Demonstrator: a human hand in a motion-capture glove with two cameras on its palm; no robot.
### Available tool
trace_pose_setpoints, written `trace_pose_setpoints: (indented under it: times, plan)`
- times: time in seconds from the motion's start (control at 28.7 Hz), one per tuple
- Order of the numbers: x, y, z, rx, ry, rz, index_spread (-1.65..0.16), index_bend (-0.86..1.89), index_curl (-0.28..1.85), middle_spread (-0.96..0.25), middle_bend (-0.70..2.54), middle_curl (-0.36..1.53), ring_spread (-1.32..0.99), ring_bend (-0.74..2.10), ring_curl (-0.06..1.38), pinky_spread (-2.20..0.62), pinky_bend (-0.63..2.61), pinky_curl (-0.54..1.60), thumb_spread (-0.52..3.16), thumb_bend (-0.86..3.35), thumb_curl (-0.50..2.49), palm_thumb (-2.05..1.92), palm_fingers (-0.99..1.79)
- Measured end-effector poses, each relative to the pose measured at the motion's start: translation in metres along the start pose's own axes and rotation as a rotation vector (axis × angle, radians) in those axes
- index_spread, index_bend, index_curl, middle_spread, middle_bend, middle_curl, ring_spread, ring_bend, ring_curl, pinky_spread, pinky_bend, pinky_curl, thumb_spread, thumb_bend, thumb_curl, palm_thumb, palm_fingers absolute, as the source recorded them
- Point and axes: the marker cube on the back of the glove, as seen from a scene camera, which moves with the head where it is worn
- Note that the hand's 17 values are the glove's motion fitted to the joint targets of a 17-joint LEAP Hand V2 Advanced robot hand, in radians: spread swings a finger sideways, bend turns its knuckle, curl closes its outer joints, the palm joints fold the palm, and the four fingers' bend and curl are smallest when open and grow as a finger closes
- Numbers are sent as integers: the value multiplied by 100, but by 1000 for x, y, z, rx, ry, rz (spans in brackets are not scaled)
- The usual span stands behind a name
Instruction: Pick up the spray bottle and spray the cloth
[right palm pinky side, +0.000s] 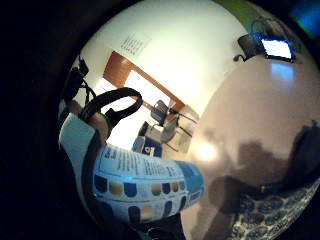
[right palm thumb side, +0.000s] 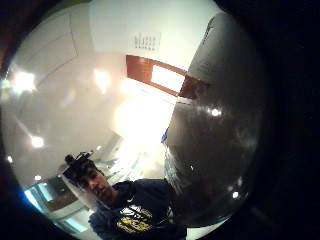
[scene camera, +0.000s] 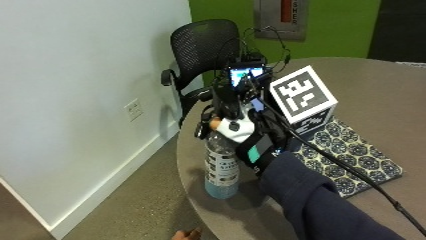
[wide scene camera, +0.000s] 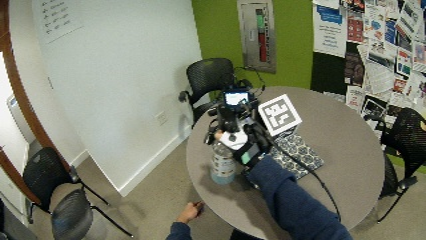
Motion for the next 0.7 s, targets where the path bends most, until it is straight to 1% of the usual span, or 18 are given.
trace_pose_setpoints:
  times: [0.17,0.38,0.52,0.59,0.7]
  plan:
    - [21,6,21,-15,53,32,-26,5,11,-14,71,48,-22,68,45,-30,53,38,40,-3,84,98,117]
    - [34,13,28,-37,53,84,-26,3,10,-14,70,48,-22,67,45,-30,54,39,40,-3,84,98,115]
    - [39,12,38,-120,77,135,-29,1,9,-15,69,47,-22,65,44,-29,57,39,44,-3,84,96,111]
    - [44,16,45,-170,80,174,-30,-1,8,-16,65,46,-22,64,44,-27,61,40,50,-4,83,94,109]
    - [51,24,50,-245,78,219,-31,-7,5,-16,63,46,-22,68,44,-22,60,40,63,-5,80,86,100]
